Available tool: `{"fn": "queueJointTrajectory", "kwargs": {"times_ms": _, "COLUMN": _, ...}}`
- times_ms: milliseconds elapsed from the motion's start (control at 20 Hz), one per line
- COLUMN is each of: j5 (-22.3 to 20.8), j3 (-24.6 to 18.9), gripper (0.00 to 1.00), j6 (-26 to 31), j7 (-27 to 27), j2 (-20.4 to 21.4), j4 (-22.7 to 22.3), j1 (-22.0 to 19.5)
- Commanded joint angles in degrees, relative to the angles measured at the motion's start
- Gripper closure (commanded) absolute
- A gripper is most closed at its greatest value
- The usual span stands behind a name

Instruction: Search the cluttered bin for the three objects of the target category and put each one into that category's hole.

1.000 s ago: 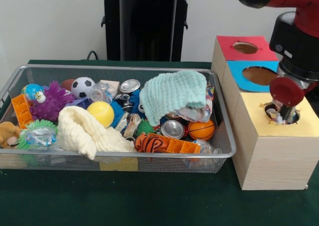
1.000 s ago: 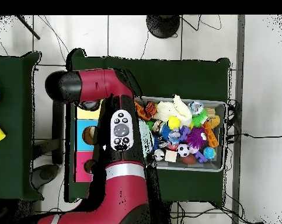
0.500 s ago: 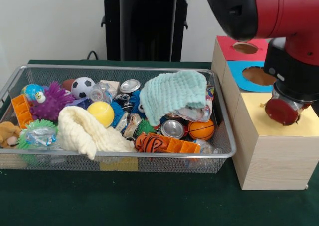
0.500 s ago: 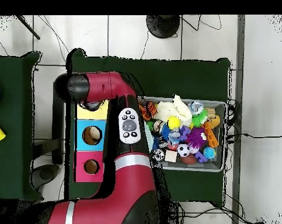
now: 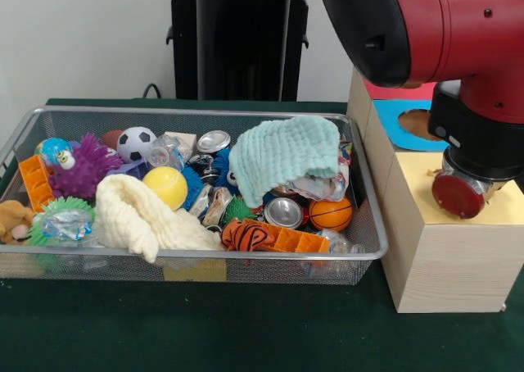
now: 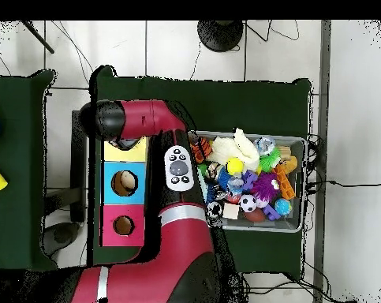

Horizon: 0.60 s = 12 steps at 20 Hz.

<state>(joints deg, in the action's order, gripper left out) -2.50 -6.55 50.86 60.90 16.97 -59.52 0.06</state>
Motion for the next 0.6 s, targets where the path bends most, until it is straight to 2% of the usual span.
{"fn": "queueJointTrajectory", "kwargs": {"times_ms": 50, "j5": -0.75, "j3": -3.49, "gripper": 1.0, "j6": -1.69, "j7": 4.9, "j2": 0.84, "j4": -7.81, "j1": -1.84}}
{"fn": "queueJointTrajectory", "kwargs": {"times_ms": 200, "j5": 0.36, "j3": -3.14, "gripper": 1.0, "j6": 1.71, "j7": 5.43, "j2": 4.9, "j4": -10.74, "j1": -1.63}}
{"fn": "queueJointTrajectory", "kwargs": {"times_ms": 400, "j5": 1.93, "j3": -2.66, "gripper": 1.0, "j6": 10.96, "j7": 4.78, "j2": 11.8, "j4": -13.54, "j1": -1.16}}
{"fn": "queueJointTrajectory", "kwargs": {"times_ms": 600, "j5": 2.44, "j3": -2.59, "gripper": 1.0, "j6": 13.94, "j7": 4.87, "j2": 15.34, "j4": -14.29, "j1": -1.37}}
